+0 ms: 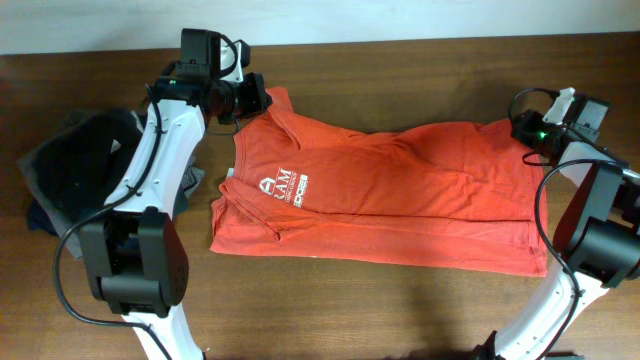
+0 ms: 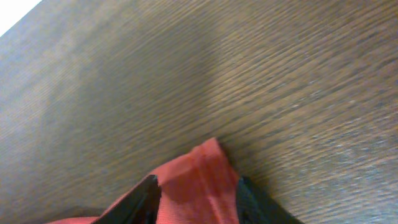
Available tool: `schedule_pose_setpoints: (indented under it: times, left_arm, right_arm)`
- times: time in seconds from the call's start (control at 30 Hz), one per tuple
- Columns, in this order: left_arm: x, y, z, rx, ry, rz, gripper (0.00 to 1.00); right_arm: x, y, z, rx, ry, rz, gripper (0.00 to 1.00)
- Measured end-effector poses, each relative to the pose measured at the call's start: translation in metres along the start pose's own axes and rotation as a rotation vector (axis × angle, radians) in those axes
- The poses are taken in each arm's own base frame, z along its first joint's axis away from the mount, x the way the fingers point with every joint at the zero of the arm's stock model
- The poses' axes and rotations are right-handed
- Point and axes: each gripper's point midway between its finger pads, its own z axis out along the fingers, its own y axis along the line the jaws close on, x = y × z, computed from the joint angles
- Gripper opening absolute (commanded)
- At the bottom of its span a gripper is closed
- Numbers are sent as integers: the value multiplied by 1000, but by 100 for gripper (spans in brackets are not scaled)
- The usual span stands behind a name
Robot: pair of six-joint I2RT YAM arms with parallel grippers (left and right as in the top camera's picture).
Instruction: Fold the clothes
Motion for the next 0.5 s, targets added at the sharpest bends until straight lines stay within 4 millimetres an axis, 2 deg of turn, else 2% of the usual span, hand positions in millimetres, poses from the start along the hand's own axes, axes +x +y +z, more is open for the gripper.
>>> schedule_pose_setpoints:
  times: [0.23, 0.33, 0.37, 0.4, 0.5]
  left_arm:
    - [0, 0, 0, -1, 0, 0, 0]
    - [0, 0, 0, 0, 0, 0, 0]
    - [0, 0, 0, 0, 0, 0, 0]
    - [0, 0, 0, -1, 0, 0, 0]
    - [0, 1, 0, -3, -2, 0, 0]
  right_arm:
    - [0, 1, 6, 46, -15, -15, 41]
    - [0, 4, 9, 54, -18, -27, 25]
    - [1, 5, 10, 57, -18, -32, 23]
    - [1, 5, 11, 59, -16, -30, 15]
    - [4, 3, 11, 67, -6, -19, 9]
